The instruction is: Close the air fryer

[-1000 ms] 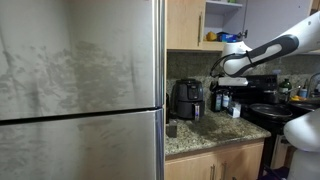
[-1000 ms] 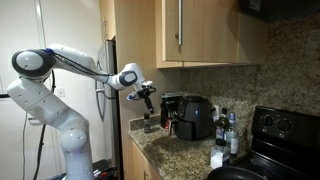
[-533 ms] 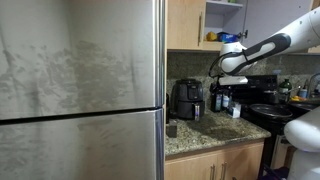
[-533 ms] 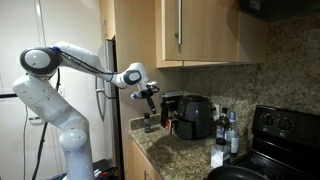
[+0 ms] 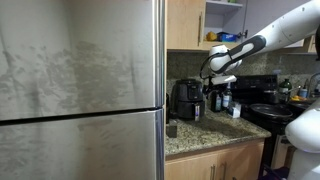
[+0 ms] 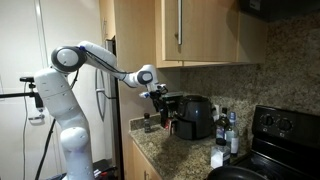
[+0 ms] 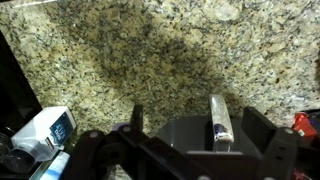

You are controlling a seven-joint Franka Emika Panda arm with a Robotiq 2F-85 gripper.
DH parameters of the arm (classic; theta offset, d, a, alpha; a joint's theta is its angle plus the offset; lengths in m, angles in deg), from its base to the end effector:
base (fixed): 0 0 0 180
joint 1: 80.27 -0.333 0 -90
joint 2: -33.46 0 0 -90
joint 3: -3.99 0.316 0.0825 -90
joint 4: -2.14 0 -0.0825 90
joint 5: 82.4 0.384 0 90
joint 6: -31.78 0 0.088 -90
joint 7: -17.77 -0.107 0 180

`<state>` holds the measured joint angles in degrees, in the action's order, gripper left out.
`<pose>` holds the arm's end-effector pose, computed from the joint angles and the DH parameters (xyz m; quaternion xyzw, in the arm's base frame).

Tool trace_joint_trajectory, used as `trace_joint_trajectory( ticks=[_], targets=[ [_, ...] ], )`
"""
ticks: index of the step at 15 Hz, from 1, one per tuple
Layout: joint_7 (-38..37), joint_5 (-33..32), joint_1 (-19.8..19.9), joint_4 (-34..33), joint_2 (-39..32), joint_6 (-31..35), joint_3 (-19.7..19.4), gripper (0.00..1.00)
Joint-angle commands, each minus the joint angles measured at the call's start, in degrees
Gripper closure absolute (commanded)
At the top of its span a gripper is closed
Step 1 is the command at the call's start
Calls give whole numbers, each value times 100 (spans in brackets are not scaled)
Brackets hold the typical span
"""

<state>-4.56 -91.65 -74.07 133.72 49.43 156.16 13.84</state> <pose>0.4776 0.0278 0.4743 0.9854 -0.1226 0.0921 0.0746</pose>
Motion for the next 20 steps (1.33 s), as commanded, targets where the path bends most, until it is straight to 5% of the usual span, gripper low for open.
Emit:
trace_joint_trajectory(
  ticks=[1, 4, 16, 20],
  targets=[
    [-49, -51, -191, -13, -31, -20, -172, 0],
    [-47, -47, -190, -5, 35, -20, -204, 0],
    [26, 41, -581, -1585, -2427, 599, -548, 0],
    [46, 145, -708, -1510, -2419, 622, -670, 0]
  ],
)
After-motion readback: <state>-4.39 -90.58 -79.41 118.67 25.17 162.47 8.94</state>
